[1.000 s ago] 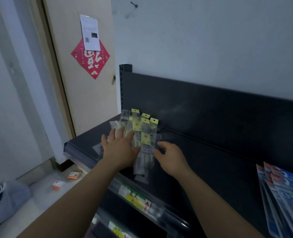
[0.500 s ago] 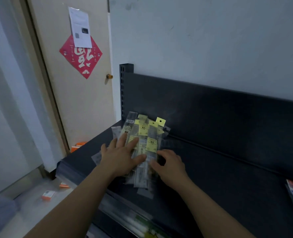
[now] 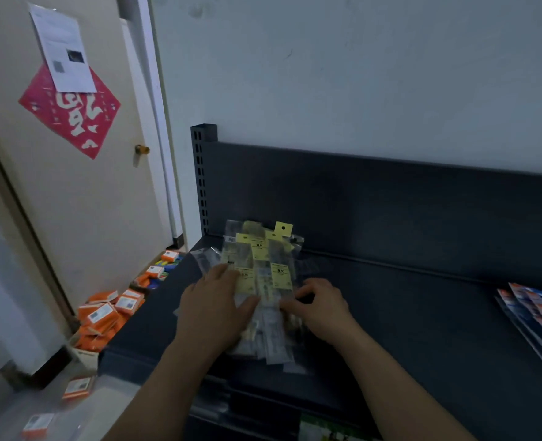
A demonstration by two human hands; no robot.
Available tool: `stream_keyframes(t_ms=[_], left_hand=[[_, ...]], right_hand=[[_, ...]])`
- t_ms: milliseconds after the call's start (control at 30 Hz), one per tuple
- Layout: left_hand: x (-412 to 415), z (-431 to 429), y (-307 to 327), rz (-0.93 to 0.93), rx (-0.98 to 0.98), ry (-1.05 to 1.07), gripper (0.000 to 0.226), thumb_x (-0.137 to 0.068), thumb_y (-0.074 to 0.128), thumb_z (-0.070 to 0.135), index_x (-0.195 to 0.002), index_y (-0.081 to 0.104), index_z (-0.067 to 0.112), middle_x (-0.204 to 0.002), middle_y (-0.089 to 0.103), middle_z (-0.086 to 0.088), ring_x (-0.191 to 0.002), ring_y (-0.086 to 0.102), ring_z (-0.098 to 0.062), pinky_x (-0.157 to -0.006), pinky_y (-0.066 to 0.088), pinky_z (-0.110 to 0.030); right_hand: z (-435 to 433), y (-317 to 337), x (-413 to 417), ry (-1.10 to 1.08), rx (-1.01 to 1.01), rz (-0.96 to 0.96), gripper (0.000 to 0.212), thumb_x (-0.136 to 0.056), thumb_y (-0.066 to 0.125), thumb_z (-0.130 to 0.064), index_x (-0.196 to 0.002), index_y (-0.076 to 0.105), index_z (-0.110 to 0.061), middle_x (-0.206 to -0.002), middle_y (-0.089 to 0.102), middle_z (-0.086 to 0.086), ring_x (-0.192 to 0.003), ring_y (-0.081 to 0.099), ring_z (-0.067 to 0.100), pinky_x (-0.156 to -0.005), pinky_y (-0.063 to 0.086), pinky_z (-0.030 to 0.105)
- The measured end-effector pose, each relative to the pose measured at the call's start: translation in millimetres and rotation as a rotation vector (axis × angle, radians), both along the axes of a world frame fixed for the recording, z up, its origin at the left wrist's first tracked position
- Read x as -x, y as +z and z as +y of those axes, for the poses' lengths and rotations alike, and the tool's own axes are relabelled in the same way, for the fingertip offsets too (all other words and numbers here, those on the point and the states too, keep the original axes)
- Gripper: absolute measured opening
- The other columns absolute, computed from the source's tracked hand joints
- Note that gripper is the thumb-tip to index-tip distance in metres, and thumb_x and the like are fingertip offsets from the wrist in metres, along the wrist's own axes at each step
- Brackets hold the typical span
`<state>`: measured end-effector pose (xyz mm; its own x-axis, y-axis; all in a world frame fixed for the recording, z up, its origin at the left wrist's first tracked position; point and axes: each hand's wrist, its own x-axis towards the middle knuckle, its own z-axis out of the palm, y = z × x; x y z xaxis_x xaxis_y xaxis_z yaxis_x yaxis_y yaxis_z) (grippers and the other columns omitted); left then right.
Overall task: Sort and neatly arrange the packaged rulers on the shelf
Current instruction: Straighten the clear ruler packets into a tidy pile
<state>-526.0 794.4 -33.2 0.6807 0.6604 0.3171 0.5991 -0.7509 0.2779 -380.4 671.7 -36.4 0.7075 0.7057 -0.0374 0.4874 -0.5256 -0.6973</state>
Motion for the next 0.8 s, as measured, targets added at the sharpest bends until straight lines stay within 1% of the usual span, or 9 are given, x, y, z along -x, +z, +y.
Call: stream_keyframes(t_ms=[133,267,333,433,500,600,667,733,800], left_hand=[[20,-1,4,-0.098,-0.035,0.042,0.06,-0.083,0.053,0.063,-0.129,0.057,0.024,-0.129,0.058,0.004,-0.115,0.057,-0.019,-0.093,0.044,-0.034],[30,1,-6,-0.076,0.117,0.036,0.076,-0.076,0.056,0.071,-0.135,0.049,0.024,-0.135,0.05,0.005,-0.117,0.053,-0.018,-0.094,0.045,-0.034],[32,1,-11,-0.112,0.187,0.02,0.076,-0.076,0.059,0.069,-0.135,0.047,0.024,-0.135,0.048,0.006,-0.116,0.053,-0.016,-0.093,0.046,-0.034],[35,0,-14,-0.233,0.284,0.019,0.068,-0.08,0.065,0.056,-0.136,0.048,0.022,-0.133,0.05,0.005,-0.115,0.053,-0.014,-0.092,0.045,-0.03],[38,1,-15,-0.304,0.312,0.039,0.061,-0.083,0.067,0.045,-0.135,0.049,0.019,-0.132,0.052,0.003,-0.116,0.054,-0.014,-0.092,0.043,-0.028],[40,1,-14,-0.332,0.298,0.053,0.048,-0.088,0.064,0.037,-0.131,0.055,0.018,-0.129,0.055,0.002,-0.115,0.054,-0.014,-0.089,0.039,-0.025],[40,2,-13,-0.323,0.283,0.059,0.043,-0.09,0.061,0.036,-0.129,0.056,0.018,-0.129,0.056,0.002,-0.114,0.055,-0.014,-0.087,0.038,-0.023],[39,3,-11,-0.315,0.262,0.068,0.041,-0.091,0.059,0.036,-0.127,0.059,0.017,-0.128,0.057,0.001,-0.113,0.055,-0.016,-0.087,0.04,-0.025],[37,2,-7,-0.325,0.237,0.071,0.039,-0.089,0.06,0.038,-0.123,0.061,0.017,-0.126,0.059,0.0,-0.111,0.056,-0.018,-0.089,0.043,-0.029]], right_hand=[[0,-1,2,-0.01,-0.002,-0.019,0.033,-0.081,0.063,-0.056,-0.081,0.068,-0.023,-0.136,0.046,-0.007,-0.121,0.047,0.016,-0.105,0.037,0.039],[-2,3,9,0.005,0.026,-0.048,0.057,-0.071,0.061,-0.072,-0.107,0.056,-0.028,-0.114,0.048,-0.01,-0.106,0.046,0.012,-0.099,0.041,0.036],[-2,3,11,0.016,0.066,-0.091,0.065,-0.071,0.063,-0.069,-0.12,0.05,-0.029,-0.122,0.046,-0.008,-0.113,0.044,0.016,-0.101,0.038,0.035],[-3,1,8,0.007,0.034,-0.06,0.062,-0.078,0.065,-0.057,-0.128,0.047,-0.026,-0.131,0.044,-0.005,-0.121,0.04,0.019,-0.104,0.036,0.037],[-4,-3,4,0.01,0.007,-0.028,0.057,-0.079,0.066,-0.054,-0.125,0.05,-0.025,-0.127,0.046,-0.006,-0.118,0.044,0.018,-0.103,0.04,0.04],[-3,-7,1,0.005,-0.036,-0.018,0.043,-0.076,0.067,-0.054,-0.102,0.061,-0.021,-0.118,0.051,-0.006,-0.105,0.054,0.017,-0.093,0.049,0.042],[-2,-10,0,0.0,-0.064,-0.024,0.036,-0.084,0.064,-0.045,-0.089,0.064,-0.01,-0.121,0.053,-0.003,-0.102,0.056,0.017,-0.092,0.049,0.041],[-3,-9,0,-0.008,-0.116,-0.001,0.034,-0.093,0.055,-0.032,-0.086,0.064,-0.001,-0.123,0.054,-0.003,-0.094,0.057,0.013,-0.084,0.049,0.032],[-5,-9,0,-0.054,-0.219,0.063,0.03,-0.098,0.047,-0.025,-0.092,0.065,-0.001,-0.118,0.056,-0.002,-0.088,0.057,0.009,-0.07,0.047,0.021]])
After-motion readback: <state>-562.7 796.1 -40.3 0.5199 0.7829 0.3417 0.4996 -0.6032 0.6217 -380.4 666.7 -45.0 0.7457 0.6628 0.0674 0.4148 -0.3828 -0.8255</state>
